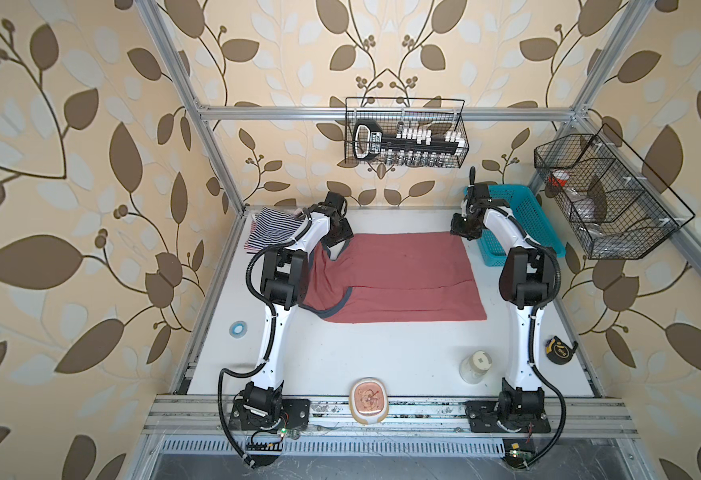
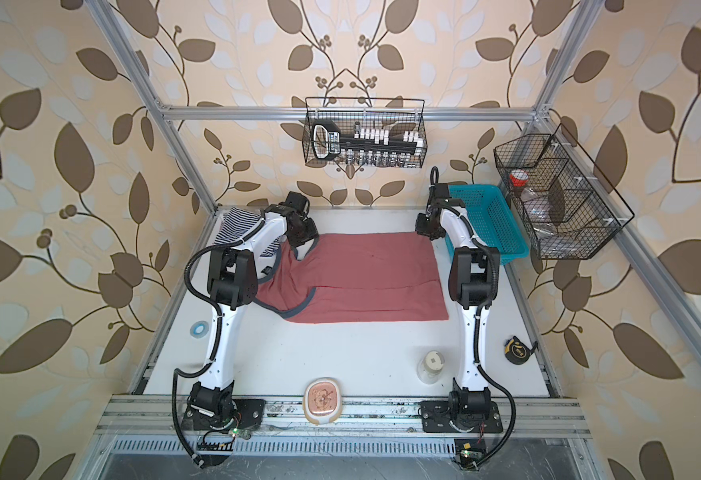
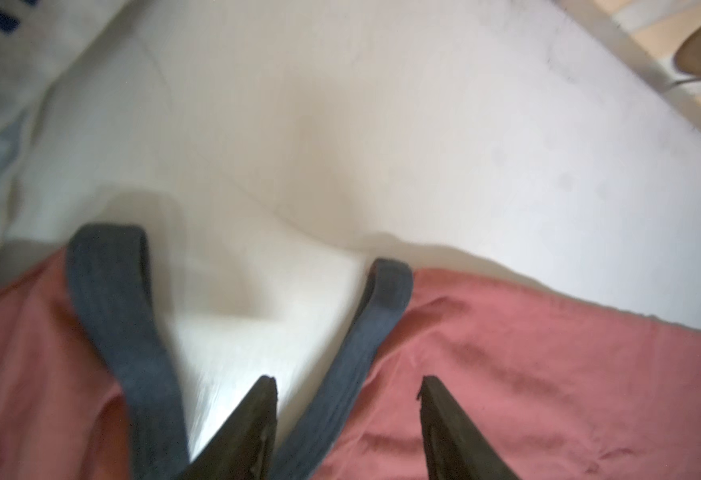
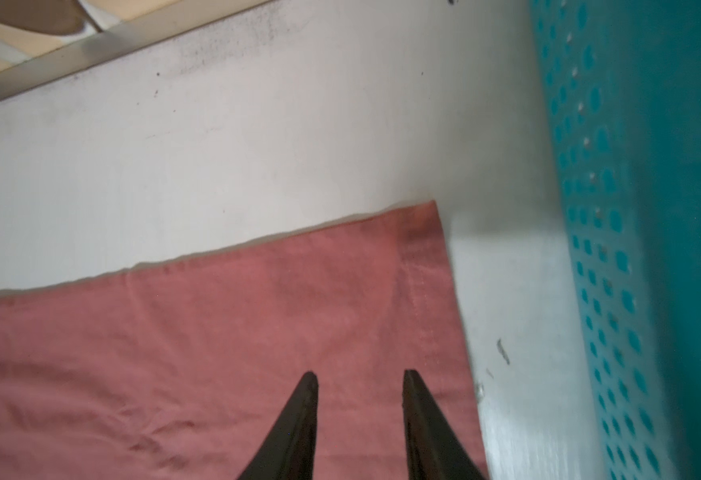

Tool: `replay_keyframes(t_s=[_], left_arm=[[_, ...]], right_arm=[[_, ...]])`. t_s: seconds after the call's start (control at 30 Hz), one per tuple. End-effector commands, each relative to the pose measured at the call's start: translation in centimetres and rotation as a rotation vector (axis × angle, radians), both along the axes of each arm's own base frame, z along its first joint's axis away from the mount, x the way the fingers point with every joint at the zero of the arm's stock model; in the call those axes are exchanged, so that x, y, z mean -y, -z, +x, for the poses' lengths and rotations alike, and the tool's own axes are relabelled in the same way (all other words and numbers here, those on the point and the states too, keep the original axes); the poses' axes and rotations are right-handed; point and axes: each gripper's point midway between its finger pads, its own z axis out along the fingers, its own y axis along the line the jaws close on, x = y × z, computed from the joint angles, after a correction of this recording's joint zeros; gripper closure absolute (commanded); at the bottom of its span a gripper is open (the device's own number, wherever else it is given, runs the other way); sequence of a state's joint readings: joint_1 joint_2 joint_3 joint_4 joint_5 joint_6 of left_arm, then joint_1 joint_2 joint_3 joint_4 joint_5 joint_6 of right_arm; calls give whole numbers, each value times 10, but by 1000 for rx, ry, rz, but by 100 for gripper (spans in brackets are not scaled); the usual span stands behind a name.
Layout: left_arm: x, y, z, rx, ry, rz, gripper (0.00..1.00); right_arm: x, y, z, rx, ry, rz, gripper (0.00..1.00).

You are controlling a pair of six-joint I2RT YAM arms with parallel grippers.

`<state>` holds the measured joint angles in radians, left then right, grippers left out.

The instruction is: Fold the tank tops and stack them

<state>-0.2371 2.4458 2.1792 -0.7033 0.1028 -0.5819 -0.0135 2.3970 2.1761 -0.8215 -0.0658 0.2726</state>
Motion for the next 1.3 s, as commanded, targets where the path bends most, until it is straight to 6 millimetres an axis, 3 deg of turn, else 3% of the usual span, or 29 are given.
replay_keyframes(t_s=[0.0, 0.27, 0.5, 0.77, 1.07, 1.27], left_arm=[[7, -14, 21, 68, -12, -51, 43], [14, 5, 33, 68, -5, -70, 43], [17, 17, 29, 42, 7, -77, 56], [19, 29, 22, 6, 21, -76, 75], [19, 21, 17, 12, 30, -77, 98], [22, 10, 15, 22, 46, -86, 100]], right_arm=[[10, 7, 5, -18, 33, -45, 64], [15, 15, 20, -13, 50, -63, 60], [22, 40, 16, -79, 67, -86, 57], [29, 53, 11, -114, 75, -141, 56], [38, 60, 18, -97, 85, -151, 52], [39, 66, 26, -74, 93, -100, 52]])
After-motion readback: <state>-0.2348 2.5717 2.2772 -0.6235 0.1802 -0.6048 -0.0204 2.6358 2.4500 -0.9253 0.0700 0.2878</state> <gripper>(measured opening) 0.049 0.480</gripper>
